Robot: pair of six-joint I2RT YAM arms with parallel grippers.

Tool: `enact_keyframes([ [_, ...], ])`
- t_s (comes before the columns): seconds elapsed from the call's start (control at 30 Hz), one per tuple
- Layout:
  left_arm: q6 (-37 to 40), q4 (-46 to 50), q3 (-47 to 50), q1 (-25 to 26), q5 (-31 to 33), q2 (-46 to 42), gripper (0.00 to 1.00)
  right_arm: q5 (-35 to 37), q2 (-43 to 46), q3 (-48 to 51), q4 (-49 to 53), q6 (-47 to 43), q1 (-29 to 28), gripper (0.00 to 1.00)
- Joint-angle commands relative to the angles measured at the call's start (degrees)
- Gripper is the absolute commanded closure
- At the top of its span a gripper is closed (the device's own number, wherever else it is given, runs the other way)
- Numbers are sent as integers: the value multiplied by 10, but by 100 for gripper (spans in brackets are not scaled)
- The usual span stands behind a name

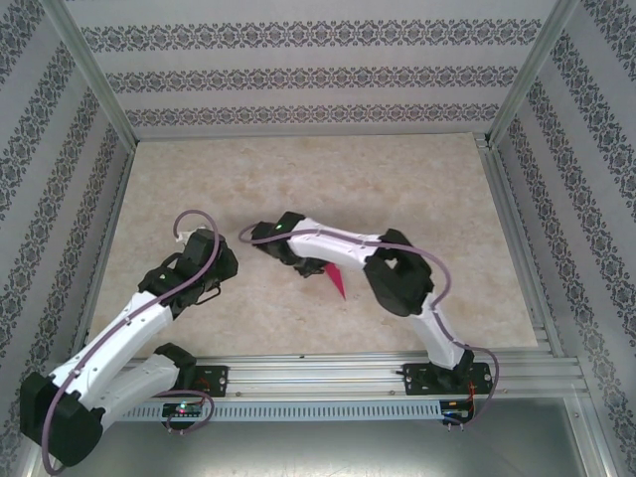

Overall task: Fold a paper plane with a square sheet of paper (pick it up from the middle)
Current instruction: Turn over the paper at the center of the table.

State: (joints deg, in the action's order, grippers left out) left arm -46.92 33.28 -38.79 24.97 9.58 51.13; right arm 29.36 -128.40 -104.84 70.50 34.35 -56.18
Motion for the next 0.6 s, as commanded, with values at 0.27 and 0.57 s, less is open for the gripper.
enact_keyframes([
  [0.27,2,22,15,-14,-11,-17,60,-315,211,195,-338,22,23,29],
  [0.57,26,-109,10,-14,-209,108,56,-634,352,534,-740,137,180,78],
])
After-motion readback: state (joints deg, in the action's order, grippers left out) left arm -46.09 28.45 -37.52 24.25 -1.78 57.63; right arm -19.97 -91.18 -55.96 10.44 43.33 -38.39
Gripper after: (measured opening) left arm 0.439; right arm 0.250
